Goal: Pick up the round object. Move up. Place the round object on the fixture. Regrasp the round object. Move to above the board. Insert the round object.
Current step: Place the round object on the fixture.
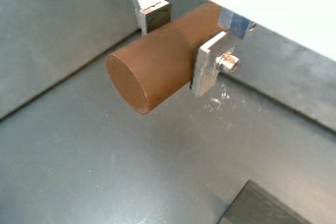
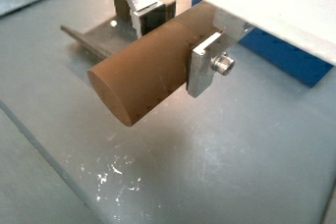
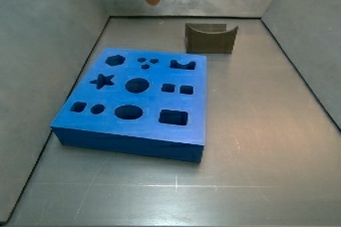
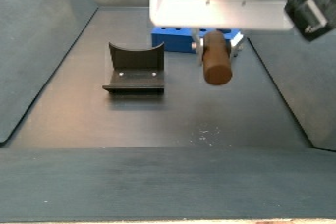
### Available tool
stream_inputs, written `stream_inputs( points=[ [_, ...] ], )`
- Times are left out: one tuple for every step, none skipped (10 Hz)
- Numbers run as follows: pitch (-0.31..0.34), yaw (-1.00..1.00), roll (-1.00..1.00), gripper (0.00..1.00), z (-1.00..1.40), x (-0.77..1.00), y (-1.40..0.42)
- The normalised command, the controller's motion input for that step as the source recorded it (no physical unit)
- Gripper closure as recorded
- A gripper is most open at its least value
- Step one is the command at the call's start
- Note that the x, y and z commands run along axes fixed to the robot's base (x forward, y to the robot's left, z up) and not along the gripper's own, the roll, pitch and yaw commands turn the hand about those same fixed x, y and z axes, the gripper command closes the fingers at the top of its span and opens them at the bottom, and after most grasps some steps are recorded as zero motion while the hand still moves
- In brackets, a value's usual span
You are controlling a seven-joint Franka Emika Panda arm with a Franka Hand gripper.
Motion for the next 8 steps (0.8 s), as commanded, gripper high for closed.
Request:
stream_inputs(
  points=[
    [0.109,0.0,0.17,1.0,1.0,-0.04,0.0],
    [0.112,0.01,0.17,1.0,0.93,-0.03,-0.01],
    [0.122,0.02,0.17,1.0,0.79,-0.03,-0.01],
    [0.131,0.02,0.18,1.0,0.65,-0.02,-0.01],
    [0.137,0.03,0.18,1.0,0.55,-0.01,-0.01],
    [0.156,0.03,0.16,1.0,0.31,0.0,0.0],
    [0.164,0.02,0.13,1.0,0.17,0.0,0.0],
    [-0.234,0.04,0.37,1.0,0.5,0.8,-1.0]
  ],
)
